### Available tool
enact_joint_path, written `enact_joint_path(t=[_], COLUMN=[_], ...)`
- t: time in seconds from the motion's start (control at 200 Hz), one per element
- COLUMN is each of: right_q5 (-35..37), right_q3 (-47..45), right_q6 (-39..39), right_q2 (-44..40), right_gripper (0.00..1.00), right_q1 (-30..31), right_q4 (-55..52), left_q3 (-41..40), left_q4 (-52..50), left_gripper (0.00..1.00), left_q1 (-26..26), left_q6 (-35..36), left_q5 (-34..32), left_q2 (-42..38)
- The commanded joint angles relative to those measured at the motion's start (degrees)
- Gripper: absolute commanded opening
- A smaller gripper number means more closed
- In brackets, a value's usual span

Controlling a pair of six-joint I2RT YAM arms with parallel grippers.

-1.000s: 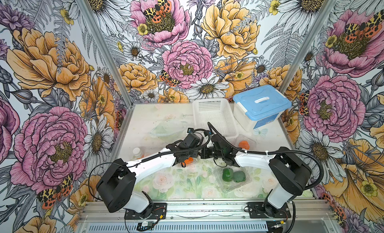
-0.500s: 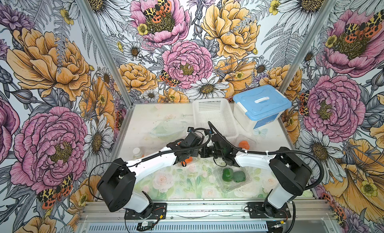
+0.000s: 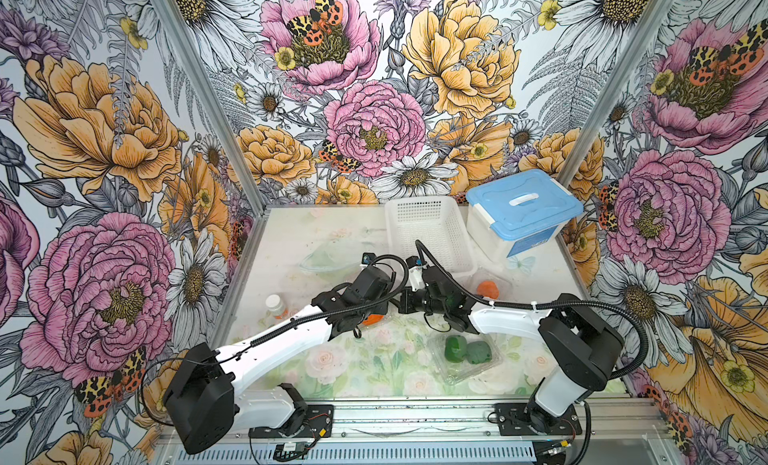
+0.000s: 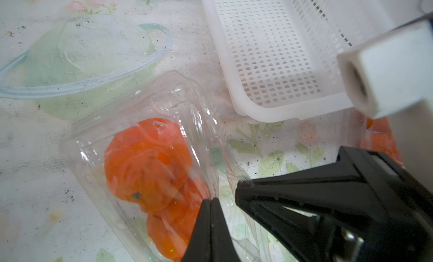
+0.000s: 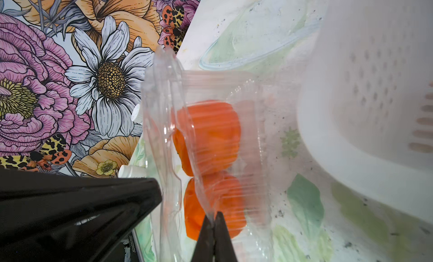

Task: Take oranges out of containers
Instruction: Open the packing box at the center of the board.

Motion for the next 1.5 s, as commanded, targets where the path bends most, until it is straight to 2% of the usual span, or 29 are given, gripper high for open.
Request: enact_joint_path(t=[0.0,0.345,0.751,0.821,0.906,0.981,1.051,1.126,1.196,1.311,1.496], right_q5=[2.25,2.2,6.83,7.98,7.89,8.04,8.97,9.49,9.79,12.39,15.8], right_q3=[-0.13,0.07,3.7,4.67,5.22,5.68,6.35,6.71,7.09,7.7,9.31], right_q6=[0.77,1.33,0.83,0.76,0.89,0.9,0.74,0.71,0.68,-0.15,-2.74], right_q2=[-0.8,-0.5,1.91,2.62,3.36,3.95,4.38,4.64,4.58,3.74,2.47], right_gripper=[0.0,0.0,0.0,0.05,0.11,0.21,0.28,0.35,0.38,0.39,0.46], right_q1=[-1.42,-1.65,-1.82,-1.99,-2.17,-2.18,-2.39,-2.69,-2.96,-3.05,-3.36], right_q4=[-2.71,-3.03,-11.15,-12.95,-13.15,-13.2,-14.14,-14.48,-14.79,-16.28,-19.56], left_q3=[-2.18,-6.82,-11.96,-12.28,-12.53,-12.54,-12.9,-13.31,-13.33,-13.2,-13.82], left_q4=[-1.72,-1.82,-2.63,-2.76,-2.79,-3.16,-3.13,-3.09,-3.14,-3.13,-1.87], left_gripper=[0.0,0.0,0.0,0.0,0.28,0.4,0.6,0.73,0.8,0.86,0.87], left_q1=[1.03,4.23,13.99,14.72,14.89,15.3,15.61,15.81,15.96,16.2,16.28], left_q6=[-0.2,-0.6,0.51,0.5,0.62,1.17,1.62,1.83,2.58,3.35,3.11], left_q5=[-6.26,-5.25,-0.3,-0.79,-2.34,-3.03,-3.64,-4.5,-4.69,-4.6,-2.13], left_q2=[-3.33,-10.17,-18.64,-20.54,-23.2,-25.76,-28.09,-30.33,-31.68,-32.55,-31.54])
